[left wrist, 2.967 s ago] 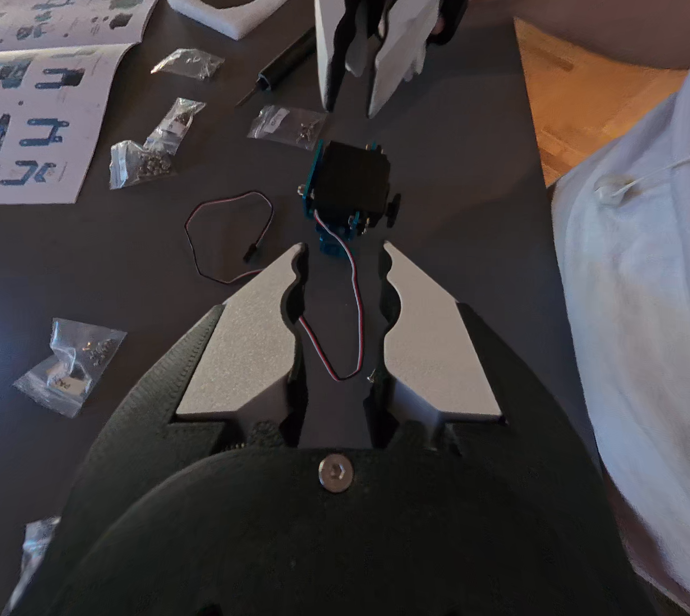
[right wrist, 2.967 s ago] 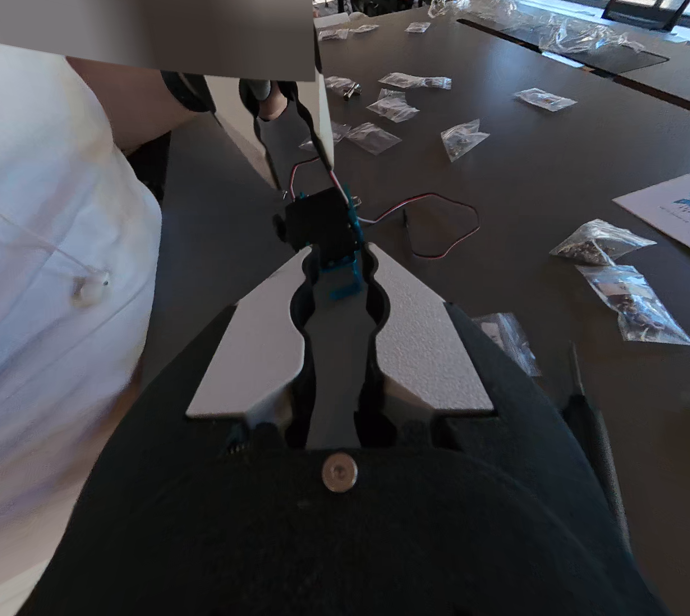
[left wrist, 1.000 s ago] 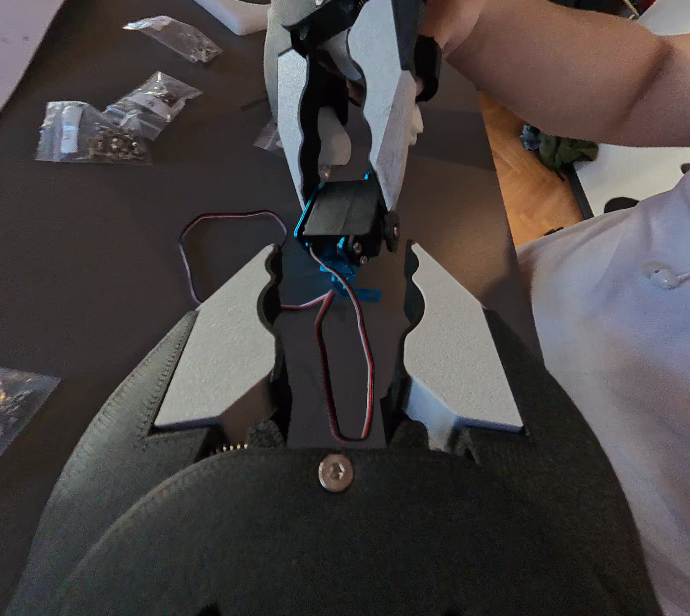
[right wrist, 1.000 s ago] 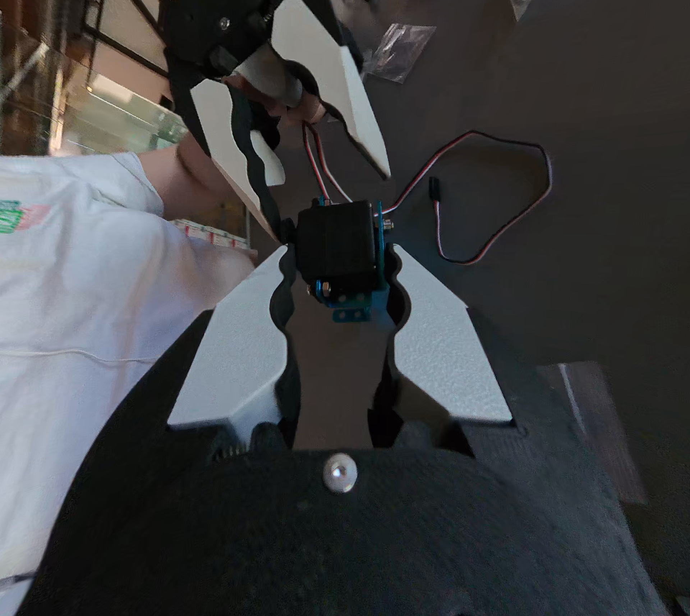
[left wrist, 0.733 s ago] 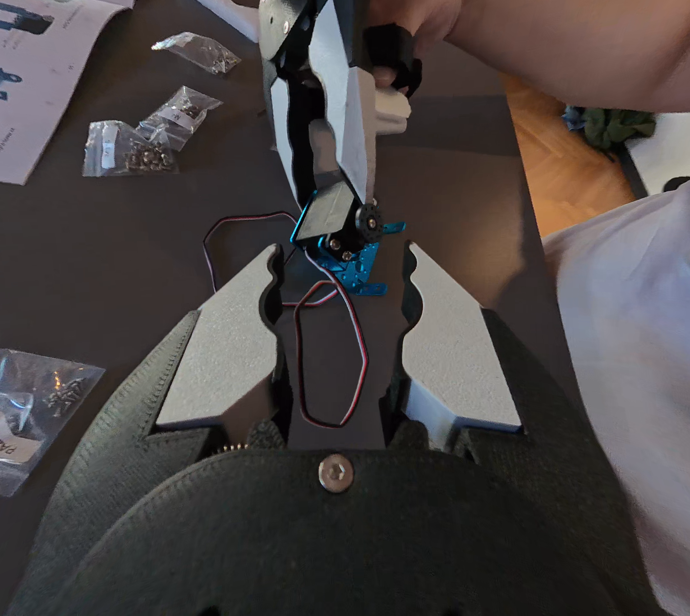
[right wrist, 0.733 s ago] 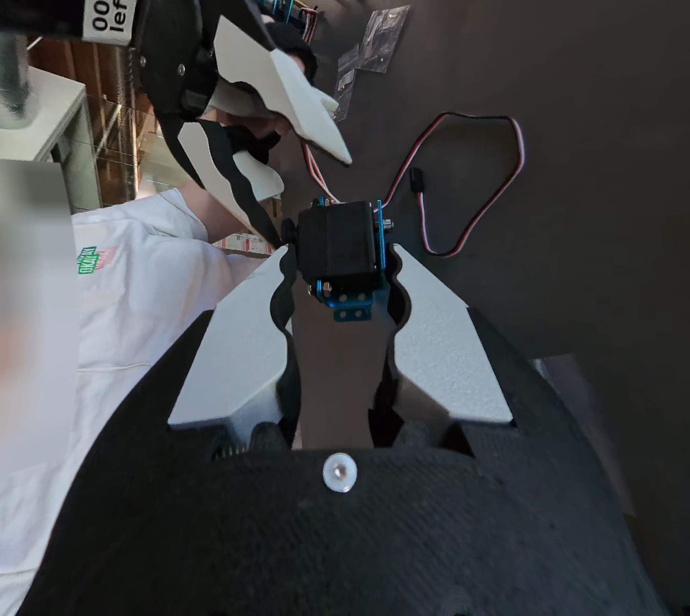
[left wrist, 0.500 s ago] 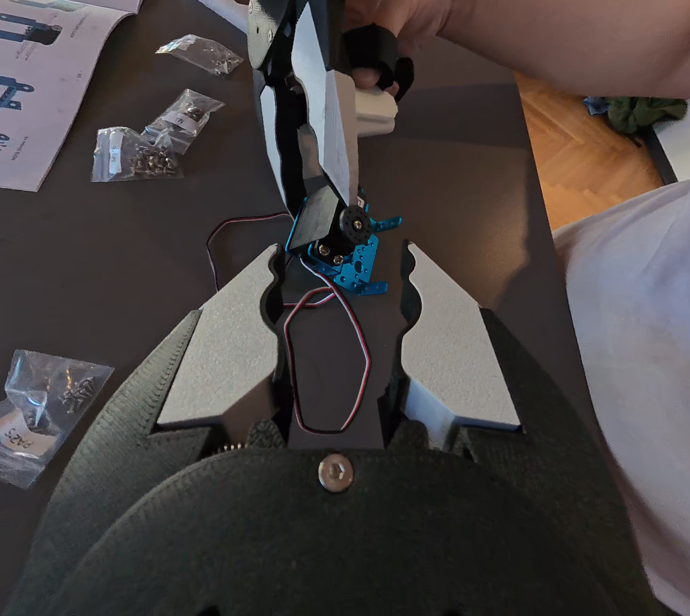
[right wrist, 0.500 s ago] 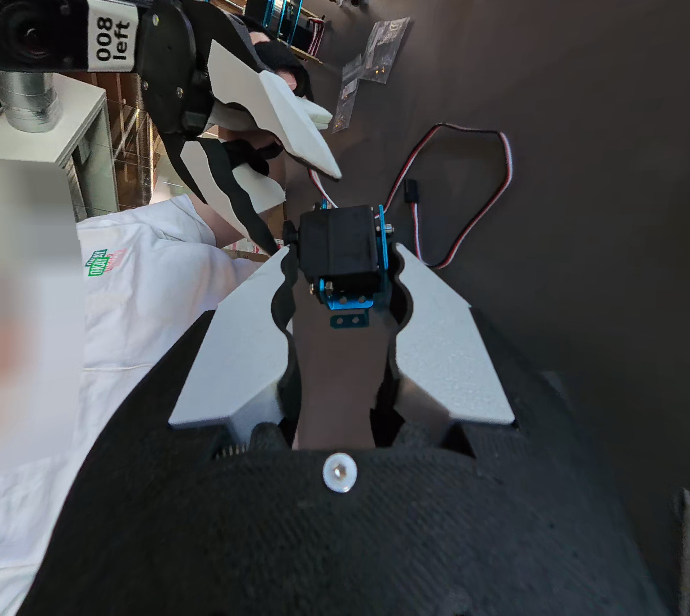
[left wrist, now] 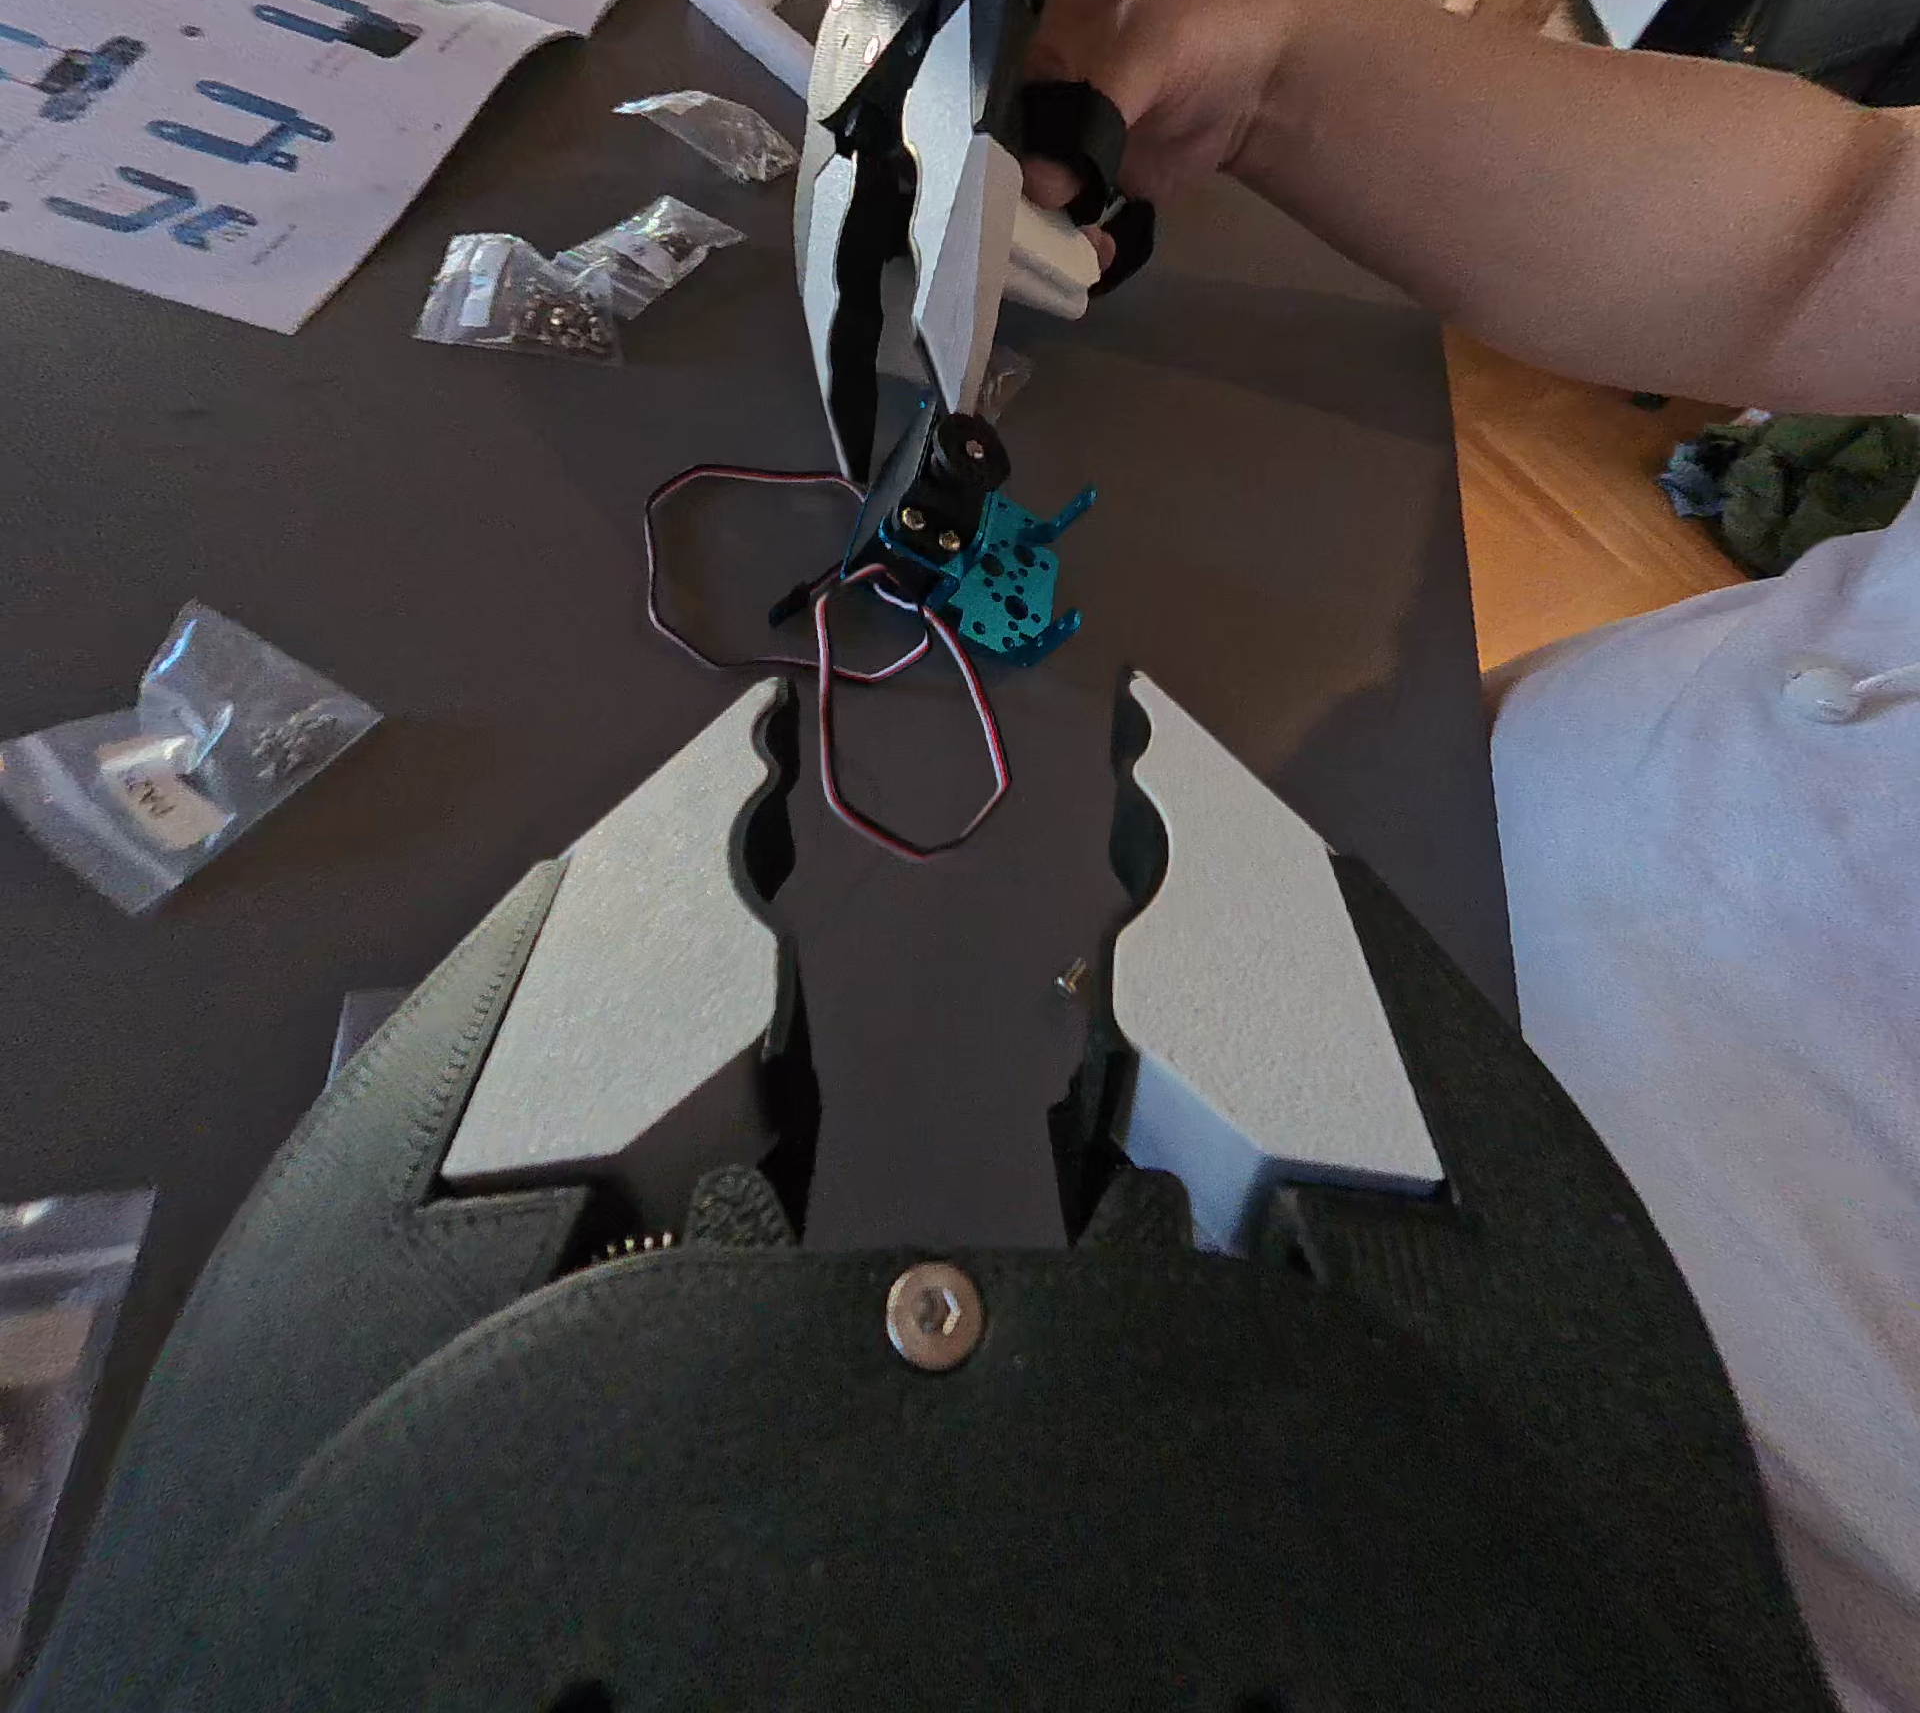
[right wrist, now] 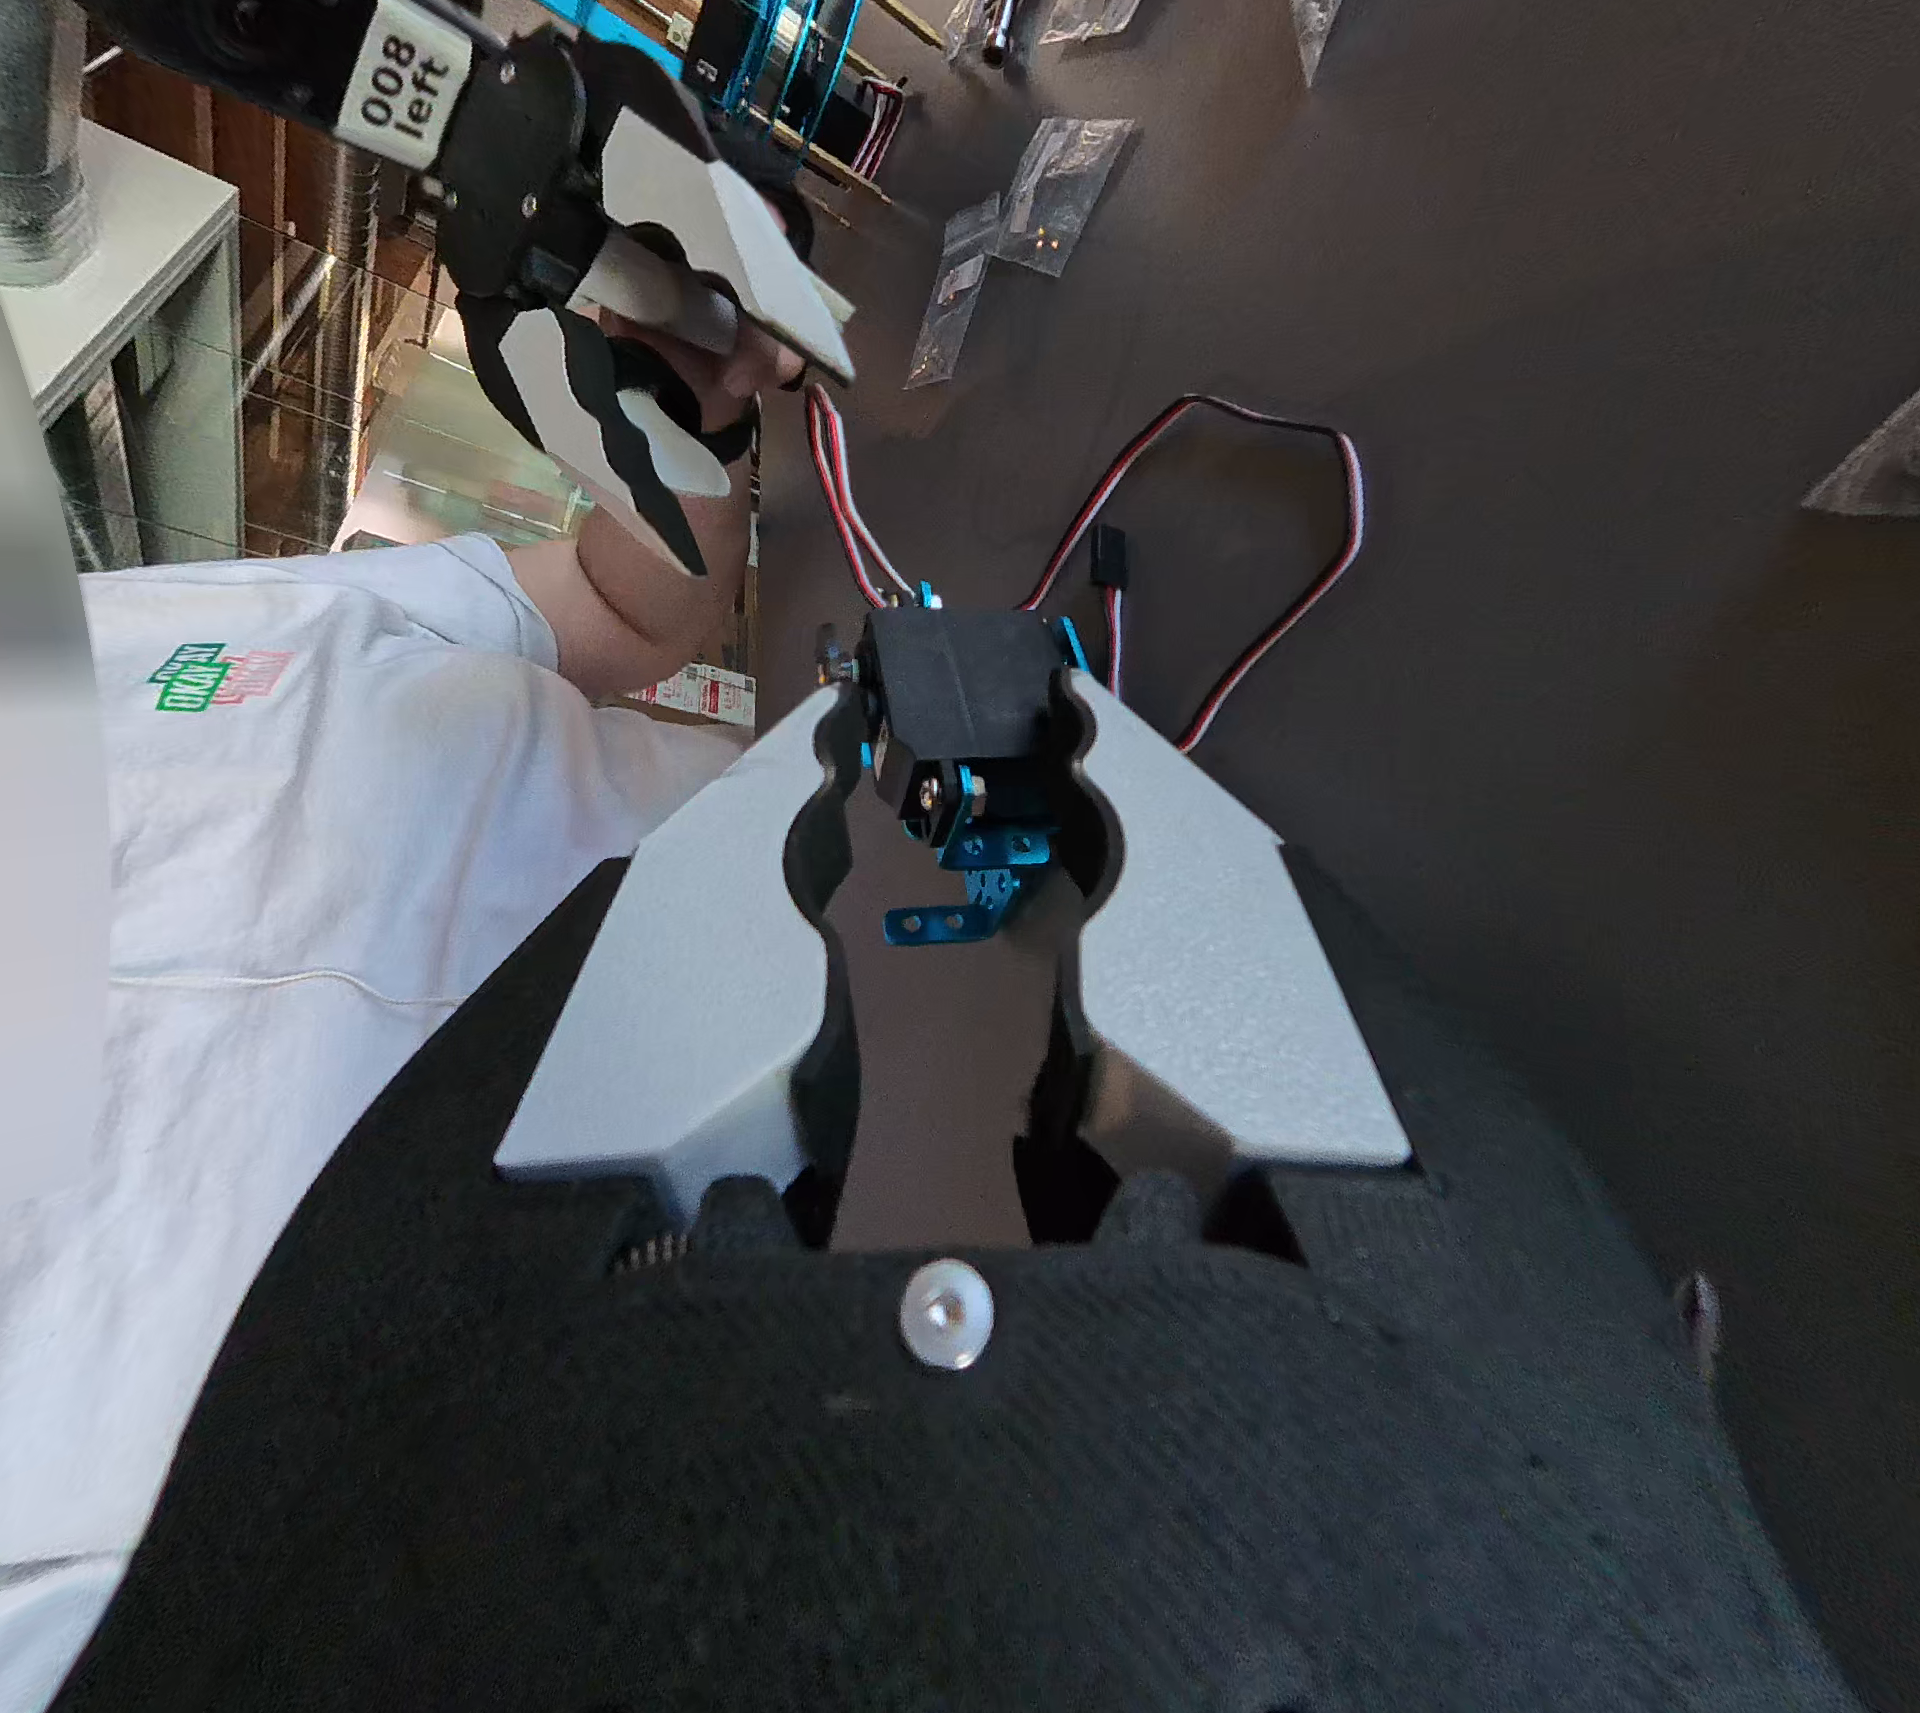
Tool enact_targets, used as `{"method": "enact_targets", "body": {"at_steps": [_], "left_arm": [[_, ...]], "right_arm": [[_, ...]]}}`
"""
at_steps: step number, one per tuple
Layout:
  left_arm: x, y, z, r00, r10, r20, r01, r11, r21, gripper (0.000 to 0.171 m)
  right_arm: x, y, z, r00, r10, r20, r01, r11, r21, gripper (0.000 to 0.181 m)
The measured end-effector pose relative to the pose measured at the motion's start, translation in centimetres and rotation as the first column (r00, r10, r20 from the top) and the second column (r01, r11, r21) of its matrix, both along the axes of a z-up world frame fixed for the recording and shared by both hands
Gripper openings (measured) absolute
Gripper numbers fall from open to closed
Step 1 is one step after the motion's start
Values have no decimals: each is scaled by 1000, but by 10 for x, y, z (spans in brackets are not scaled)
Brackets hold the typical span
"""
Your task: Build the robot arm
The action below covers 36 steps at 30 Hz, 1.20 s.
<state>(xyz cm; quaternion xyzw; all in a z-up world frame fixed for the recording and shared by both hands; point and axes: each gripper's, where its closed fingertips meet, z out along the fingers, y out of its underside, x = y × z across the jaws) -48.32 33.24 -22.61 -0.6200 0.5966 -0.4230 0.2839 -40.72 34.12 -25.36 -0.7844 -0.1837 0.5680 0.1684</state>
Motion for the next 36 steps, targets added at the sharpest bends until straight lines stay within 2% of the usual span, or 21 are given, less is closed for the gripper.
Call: {"method": "enact_targets", "body": {"at_steps": [6, 13, 16, 23, 27, 31, 33, 36], "left_arm": [[-29, -12, -6, 996, 68, -59, -65, 997, 37, 50], [-45, -30, -37, 979, 116, -167, -114, 993, 23, 47], [-45, -35, -42, 974, 133, -184, -129, 991, 32, 43], [-53, -31, -58, 951, 149, -269, -96, 975, 203, 27], [-51, -29, -62, 958, 108, -267, -62, 983, 176, 20], [-47, -33, -63, 961, -2, -278, 34, 993, 112, 20], [-44, -34, -63, 959, -44, -280, 82, 989, 124, 21], [-41, -33, -64, 956, -84, -282, 138, 974, 178, 13]], "right_arm": [[8, 7, 12, 999, -45, -30, 48, 996, 78, 39], [21, 7, 27, 996, -90, -3, 88, 968, 234, 41], [26, 0, 29, 992, -119, 46, 96, 933, 346, 41], [26, -38, 22, 977, -183, 109, 107, 865, 491, 41], [20, -58, 19, 975, -184, 124, 95, 852, 514, 41], [19, -65, 26, 976, -198, 93, 120, 839, 530, 41], [20, -66, 31, 975, -211, 64, 146, 834, 532, 41], [25, -65, 34, 971, -235, 44, 177, 832, 525, 41]]}}
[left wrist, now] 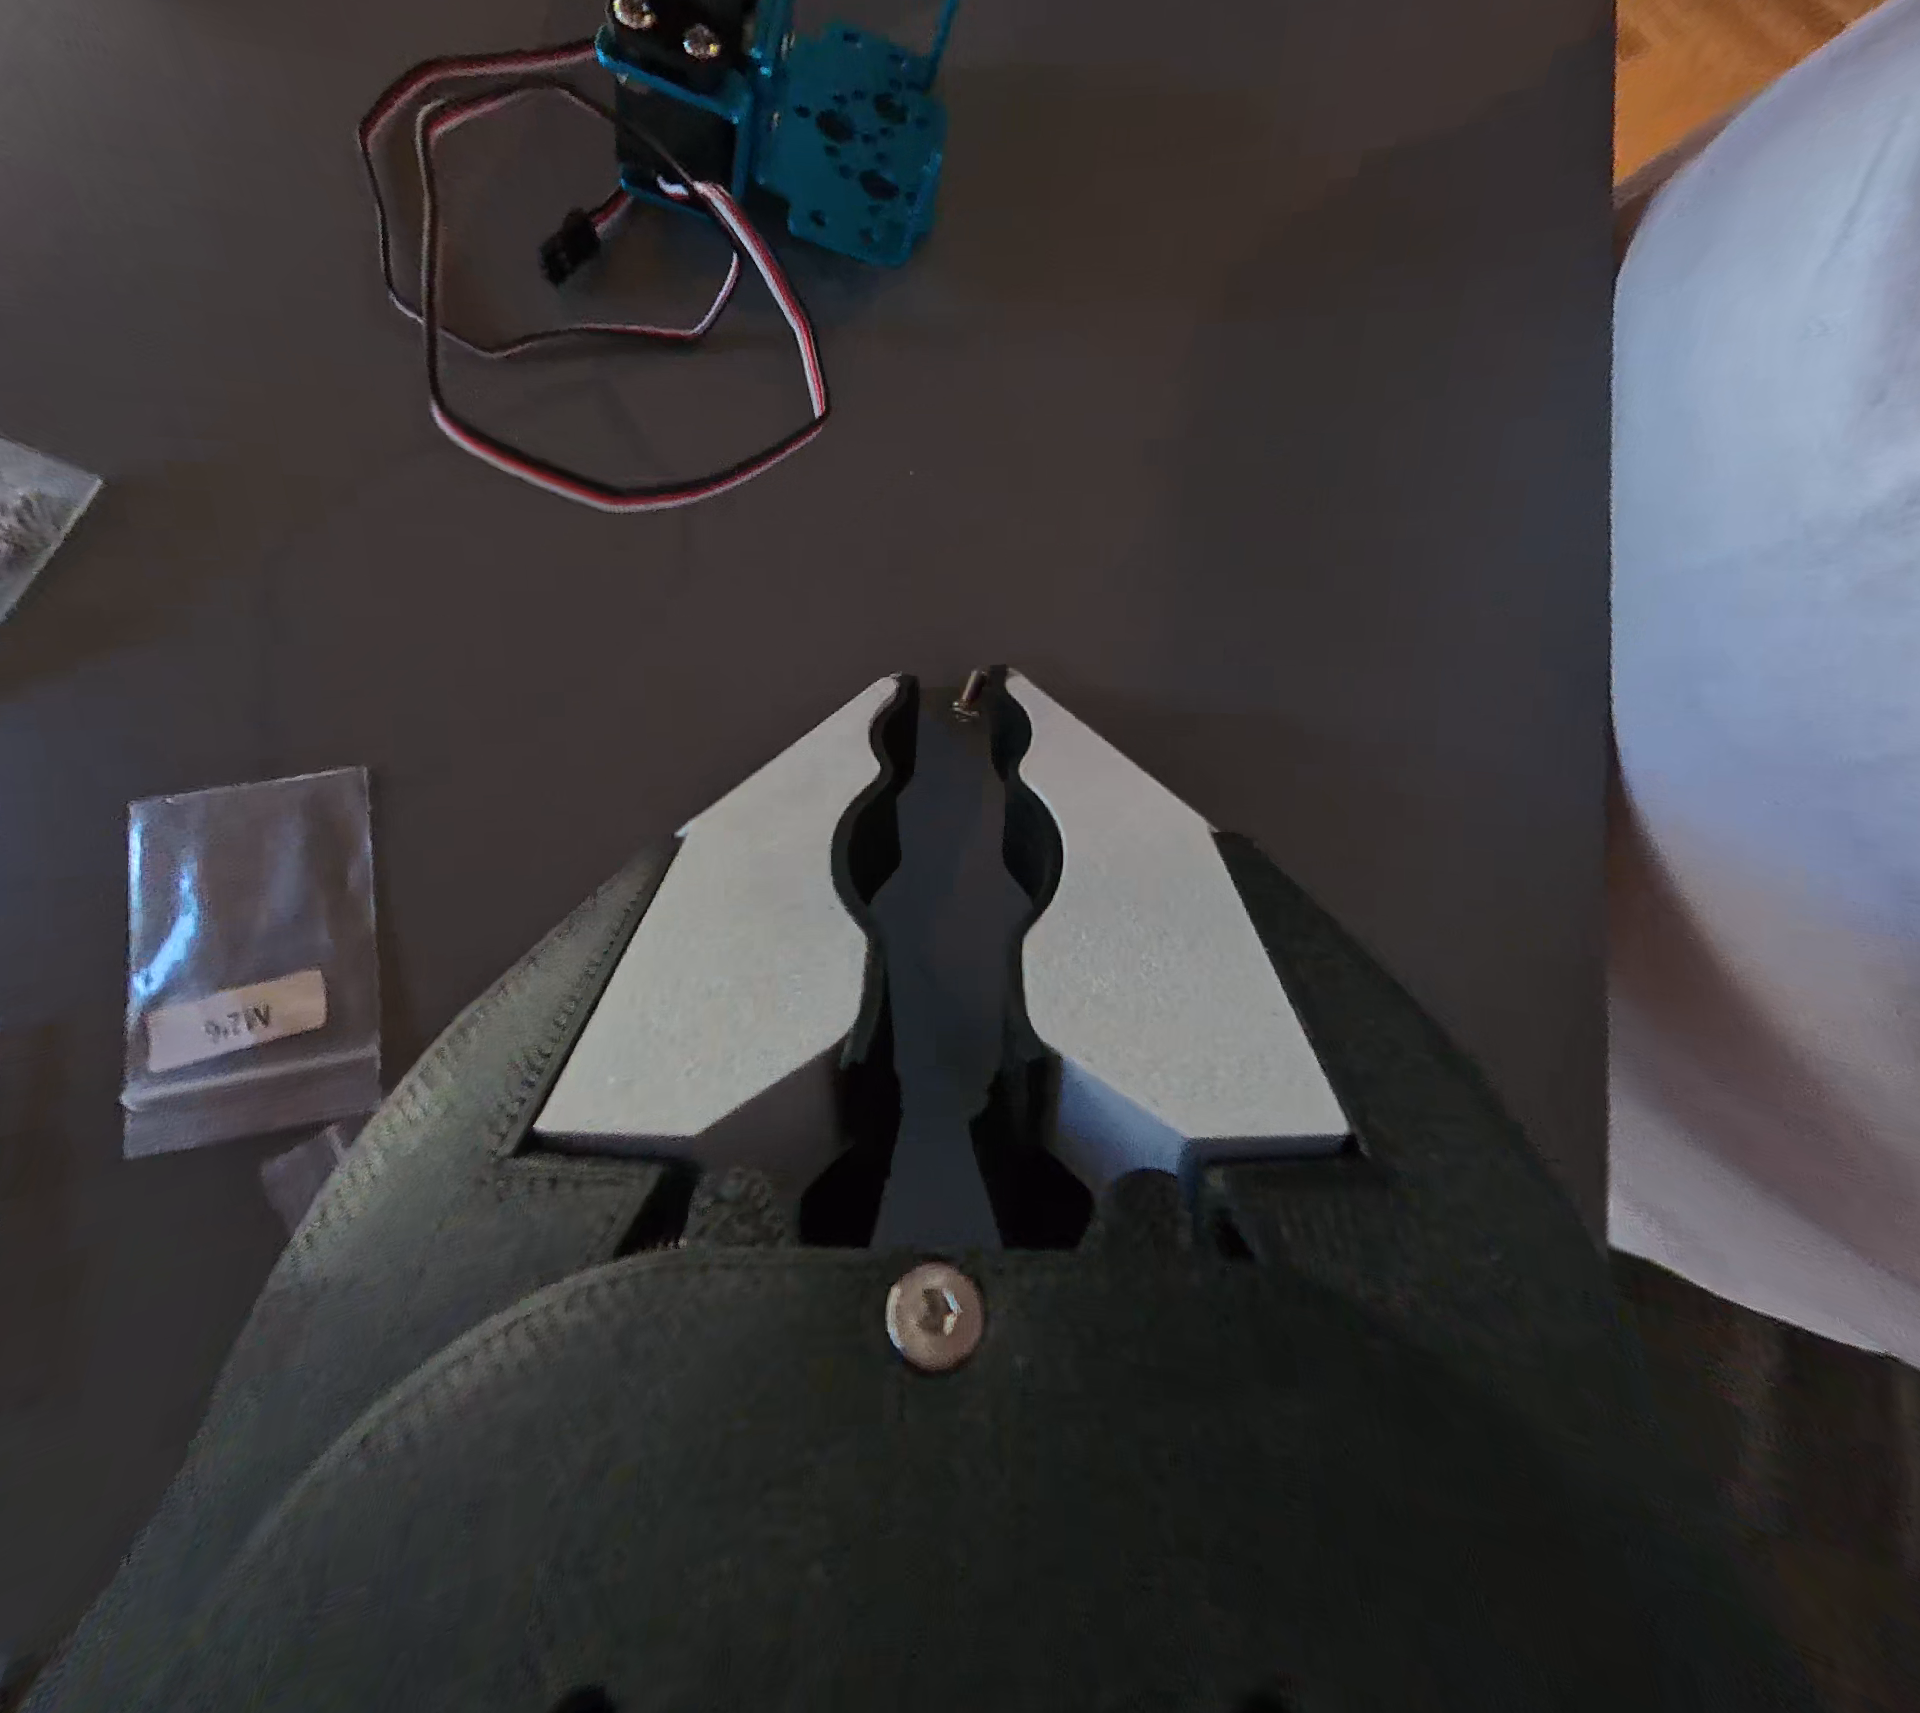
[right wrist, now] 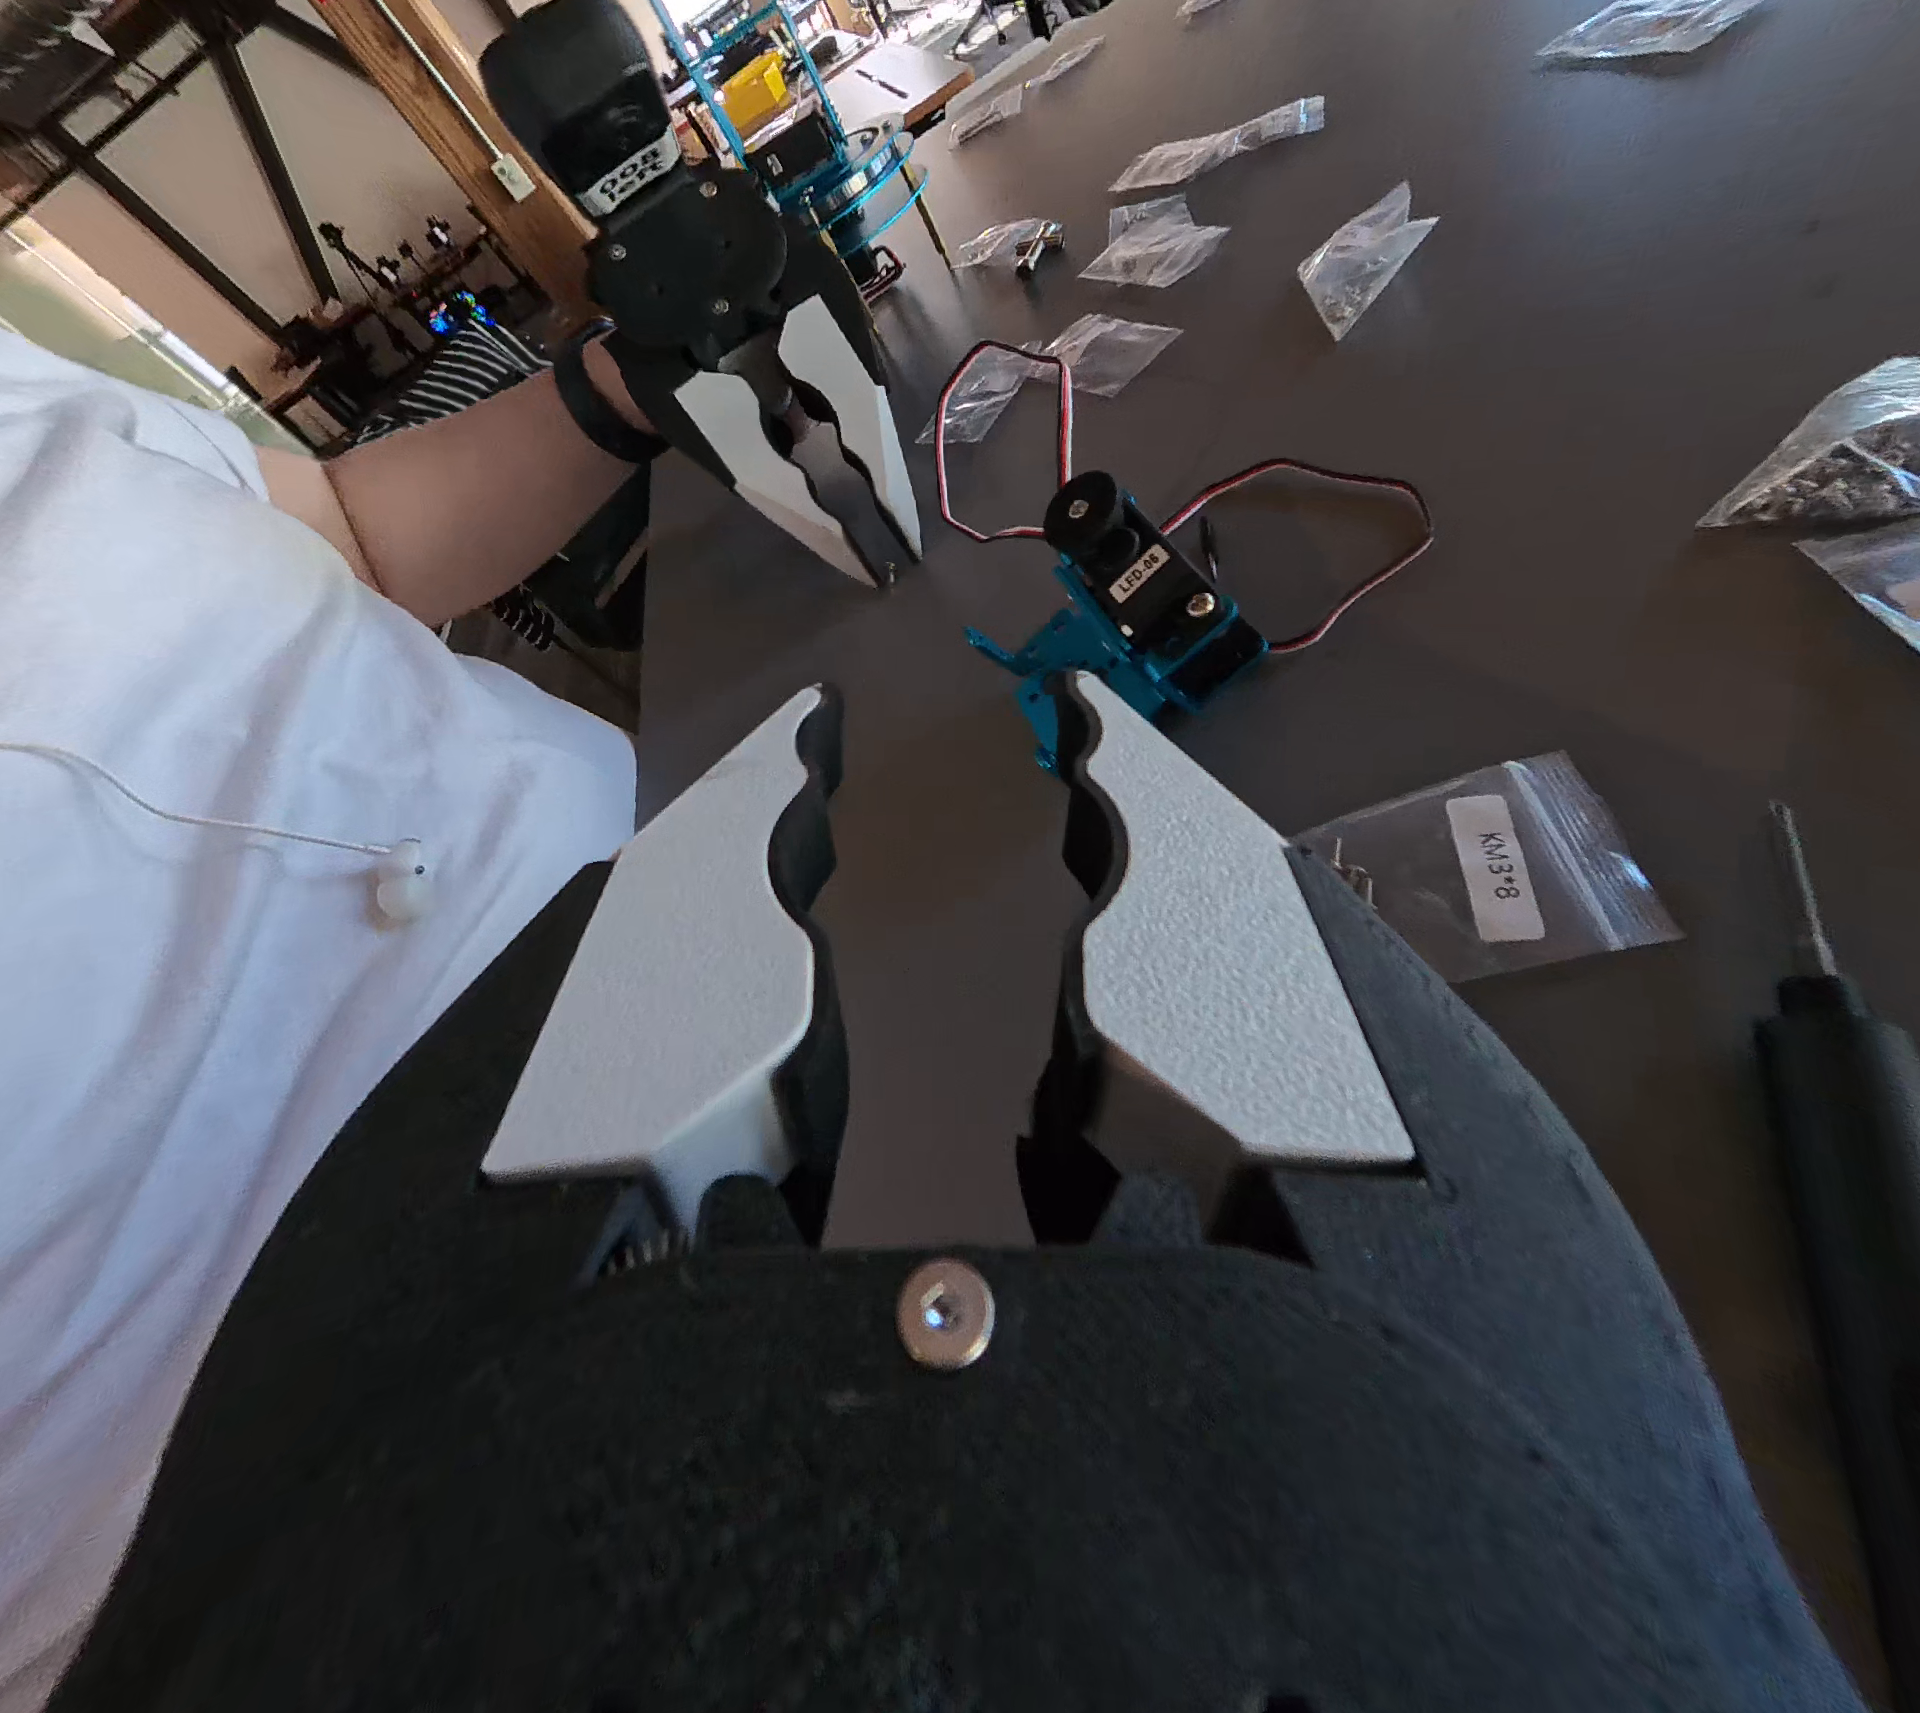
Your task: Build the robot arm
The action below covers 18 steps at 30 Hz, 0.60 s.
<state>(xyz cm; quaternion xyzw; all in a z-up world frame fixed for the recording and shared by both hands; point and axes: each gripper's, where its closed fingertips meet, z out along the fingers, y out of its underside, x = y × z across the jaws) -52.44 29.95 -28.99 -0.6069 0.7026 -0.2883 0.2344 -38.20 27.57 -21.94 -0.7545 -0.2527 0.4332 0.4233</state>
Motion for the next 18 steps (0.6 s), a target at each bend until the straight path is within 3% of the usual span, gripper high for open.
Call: {"method": "enact_targets", "body": {"at_steps": [5, 8, 12, 14, 16, 18], "left_arm": [[-3, 0, 0, 1000, -26, 2, 26, 999, 19, 6], [-3, 3, 1, 1000, 19, 13, -19, 1000, 1, 5], [5, 3, 11, 981, 183, 62, -165, 959, -230, 5], [14, -10, 25, 966, 246, 79, -181, 862, -473, 5], [27, -25, 48, 948, 293, 121, -120, 685, -718, 4], [38, -27, 65, 916, 374, 145, -67, 498, -864, 4]], "right_arm": [[6, -4, -3, 999, -40, 3, 40, 999, -9, 41], [6, -7, -4, 998, -63, -8, 63, 998, -17, 41], [-6, -11, -3, 994, -102, 27, 101, 994, 30, 40], [-16, -13, -2, 986, -145, 77, 135, 984, 115, 40], [-30, -16, 5, 976, -198, 94, 173, 958, 227, 39], [-44, -17, 7, 958, -254, 135, 200, 925, 322, 40]]}}
